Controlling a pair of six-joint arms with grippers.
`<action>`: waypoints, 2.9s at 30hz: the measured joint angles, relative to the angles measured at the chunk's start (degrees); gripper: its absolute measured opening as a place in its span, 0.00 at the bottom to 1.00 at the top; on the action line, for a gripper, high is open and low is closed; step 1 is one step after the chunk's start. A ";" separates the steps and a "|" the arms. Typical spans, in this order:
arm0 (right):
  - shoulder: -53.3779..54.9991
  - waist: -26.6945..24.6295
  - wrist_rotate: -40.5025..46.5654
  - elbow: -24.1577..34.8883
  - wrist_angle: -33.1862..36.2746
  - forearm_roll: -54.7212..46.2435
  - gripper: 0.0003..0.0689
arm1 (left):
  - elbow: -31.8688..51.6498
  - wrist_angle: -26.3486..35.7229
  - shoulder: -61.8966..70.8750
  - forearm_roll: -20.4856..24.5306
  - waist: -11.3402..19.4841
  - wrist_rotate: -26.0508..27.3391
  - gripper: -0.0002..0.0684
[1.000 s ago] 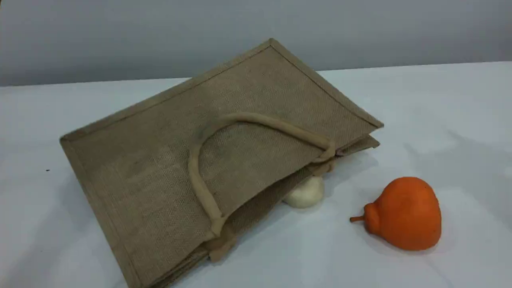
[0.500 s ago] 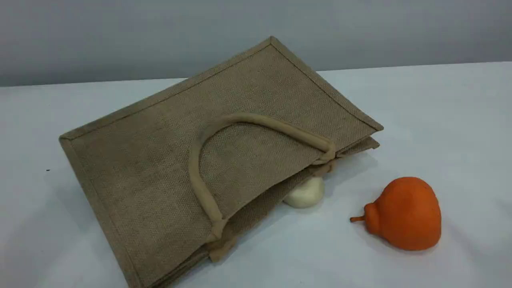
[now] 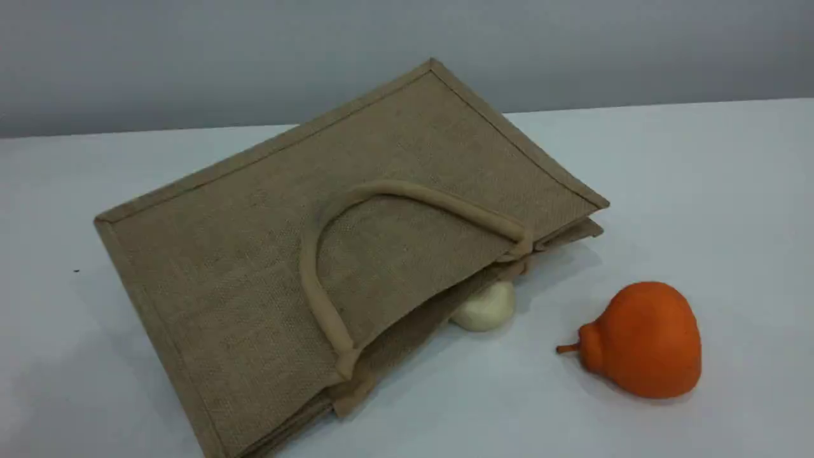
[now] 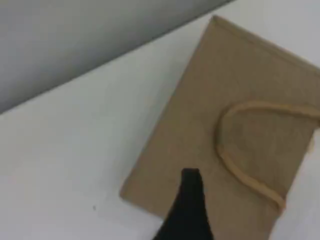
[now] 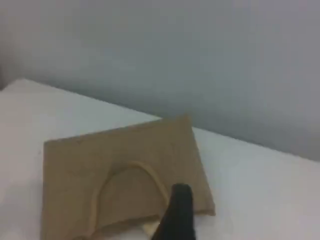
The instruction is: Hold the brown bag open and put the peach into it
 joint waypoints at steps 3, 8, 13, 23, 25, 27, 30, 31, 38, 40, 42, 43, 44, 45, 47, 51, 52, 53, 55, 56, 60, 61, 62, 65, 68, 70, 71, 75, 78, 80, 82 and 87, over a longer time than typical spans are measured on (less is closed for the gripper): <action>-4.25 0.02 1.37 0.00 1.89 -0.87 0.86 | 6.92 0.00 -7.73 -0.19 0.00 -0.70 0.86; -9.92 0.06 4.63 2.15 1.47 -1.21 0.86 | 17.56 0.02 -21.64 -0.39 0.00 -1.18 0.86; -15.95 0.06 4.92 9.23 1.54 -1.83 0.86 | 27.55 0.13 -37.15 -0.06 0.00 -1.12 0.86; -21.01 0.06 4.82 30.43 -3.76 -10.43 0.86 | 47.38 0.14 -65.17 0.21 0.00 -1.47 0.86; -21.01 0.06 4.80 33.99 -4.91 -10.35 0.86 | 51.09 0.18 -68.06 0.57 0.00 -2.39 0.86; -21.01 0.06 4.75 36.79 -5.81 -10.57 0.86 | 54.69 0.07 -68.96 1.74 0.00 -4.06 0.86; -21.01 0.06 4.75 38.43 -6.33 -10.73 0.86 | 58.28 -2.22 -68.91 3.06 0.00 -7.04 0.86; -21.01 0.06 4.75 38.38 -6.54 -10.88 0.86 | 58.57 -2.78 -68.91 3.91 0.00 -8.13 0.86; -21.01 0.06 4.75 38.84 -7.37 -11.80 0.86 | 58.78 -4.72 -68.87 9.66 0.00 -15.99 0.86; -21.01 0.06 4.75 38.84 -7.37 -11.80 0.86 | 59.44 -6.27 -68.87 10.65 0.00 -17.17 0.86; -21.01 0.06 4.75 38.84 -7.37 -11.80 0.86 | 60.29 -7.27 -68.87 10.83 0.00 -18.23 0.86; -21.01 0.06 4.75 38.84 -7.37 -11.80 0.86 | 60.71 -7.79 -68.87 10.83 0.00 -18.49 0.86; -21.01 0.06 4.75 38.84 -7.37 -11.80 0.86 | 60.71 -8.05 -68.87 10.83 0.00 -18.63 0.86; -21.01 0.06 4.75 38.84 -7.37 -11.80 0.85 | 60.71 -8.46 -68.87 10.83 0.00 -18.63 0.86; -21.01 0.06 4.75 38.84 -7.32 -11.73 0.85 | 60.71 -8.44 -68.87 10.83 0.00 -18.63 0.86; -21.01 0.06 4.70 38.84 -7.27 -11.65 0.85 | 60.71 -8.27 -68.87 10.83 0.00 -18.63 0.85; -21.01 0.06 4.70 38.84 -7.27 -11.65 0.85 | 60.71 -8.27 -68.87 10.83 0.00 -18.58 0.85; -21.01 0.06 4.70 38.79 -7.22 -11.65 0.85 | 60.66 -8.27 -68.87 10.83 0.00 -18.58 0.85; -21.01 0.06 4.70 38.79 -7.22 -11.65 0.85 | 60.66 -8.22 -68.87 10.83 0.00 -18.46 0.85; -21.01 0.06 4.70 38.79 -7.22 -11.65 0.85 | 60.66 -8.23 -68.87 10.83 0.00 -18.47 0.85; -21.01 0.06 4.75 38.79 -7.22 -11.65 0.85 | 60.66 -8.23 -68.87 10.78 0.00 -18.47 0.85; -21.01 0.06 4.75 38.79 -7.22 -11.65 0.85 | 60.66 -8.23 -68.87 10.78 0.00 -18.53 0.85; -21.01 0.06 4.75 38.79 -7.22 -11.65 0.85 | 60.66 -8.23 -68.87 10.78 0.07 -18.53 0.85; -21.01 -1.27 4.75 38.79 -7.22 -11.61 0.85 | 60.66 -8.23 -68.87 10.78 2.69 -18.53 0.85; -21.59 -1.76 4.75 38.79 -7.22 -11.61 0.85 | 60.66 -8.11 -68.87 10.72 7.86 -18.28 0.85; -22.71 -1.76 4.75 38.79 -7.22 -11.59 0.85 | 60.66 -8.16 -68.87 10.72 11.07 -18.23 0.85; -23.54 -1.76 4.75 38.79 -7.22 -11.59 0.85 | 60.66 -8.16 -68.87 10.72 12.48 -18.23 0.85; -23.96 -1.76 4.75 38.79 -7.22 -11.40 0.85 | 60.66 -8.16 -68.87 10.68 14.44 -18.18 0.85; -23.96 -1.76 4.75 38.79 -7.17 -11.41 0.85 | 60.66 -8.16 -68.87 10.58 14.39 -18.05 0.85; -23.91 -1.76 4.75 38.79 -7.17 -11.41 0.85 | 60.66 -8.16 -68.87 10.58 14.28 -18.05 0.85; -23.89 -1.76 4.75 38.79 -7.17 -11.41 0.85 | 60.66 -8.16 -68.87 10.55 14.27 -18.05 0.85; -23.89 -1.76 4.75 38.79 -7.17 -11.41 0.85 | 60.66 -8.16 -68.87 10.55 14.22 -18.05 0.85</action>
